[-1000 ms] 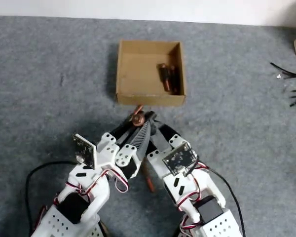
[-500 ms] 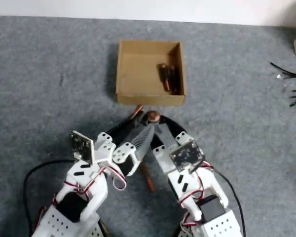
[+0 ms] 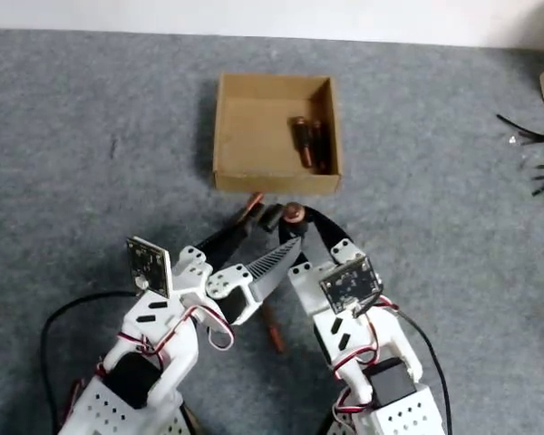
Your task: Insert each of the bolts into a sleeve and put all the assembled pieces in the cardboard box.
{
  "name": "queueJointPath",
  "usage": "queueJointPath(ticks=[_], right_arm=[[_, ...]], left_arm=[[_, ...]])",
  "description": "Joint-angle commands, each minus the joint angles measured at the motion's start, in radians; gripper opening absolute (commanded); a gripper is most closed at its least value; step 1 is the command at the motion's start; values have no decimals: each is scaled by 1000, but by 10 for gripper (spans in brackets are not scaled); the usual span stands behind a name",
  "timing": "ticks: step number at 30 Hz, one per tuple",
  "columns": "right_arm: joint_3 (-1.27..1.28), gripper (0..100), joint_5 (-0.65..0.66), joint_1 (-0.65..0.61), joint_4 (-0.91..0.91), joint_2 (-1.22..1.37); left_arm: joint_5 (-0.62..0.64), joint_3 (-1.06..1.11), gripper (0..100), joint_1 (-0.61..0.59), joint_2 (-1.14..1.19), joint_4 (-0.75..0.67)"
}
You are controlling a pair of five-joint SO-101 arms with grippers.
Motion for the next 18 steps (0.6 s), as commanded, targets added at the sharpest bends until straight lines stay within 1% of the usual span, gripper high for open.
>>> queueJointPath(ticks=[1,5,9,11,13,18], right_arm=[[104,5,-12,39,-45,-21],[104,5,-15,62,-48,-21],[104,5,-17,67,-48,-21],[104,5,-17,76,-48,-21],[105,5,-17,94,-48,-21],[105,5,-17,104,-45,-21]], left_arm=[[3,-91,231,21,-15,-3],[-5,-48,142,7,-15,-6],[-6,-38,3,-67,-15,-11],[-12,-38,18,-117,-15,-11],[-12,-36,3,-166,-15,-11],[-12,-38,6,-302,-13,-5]])
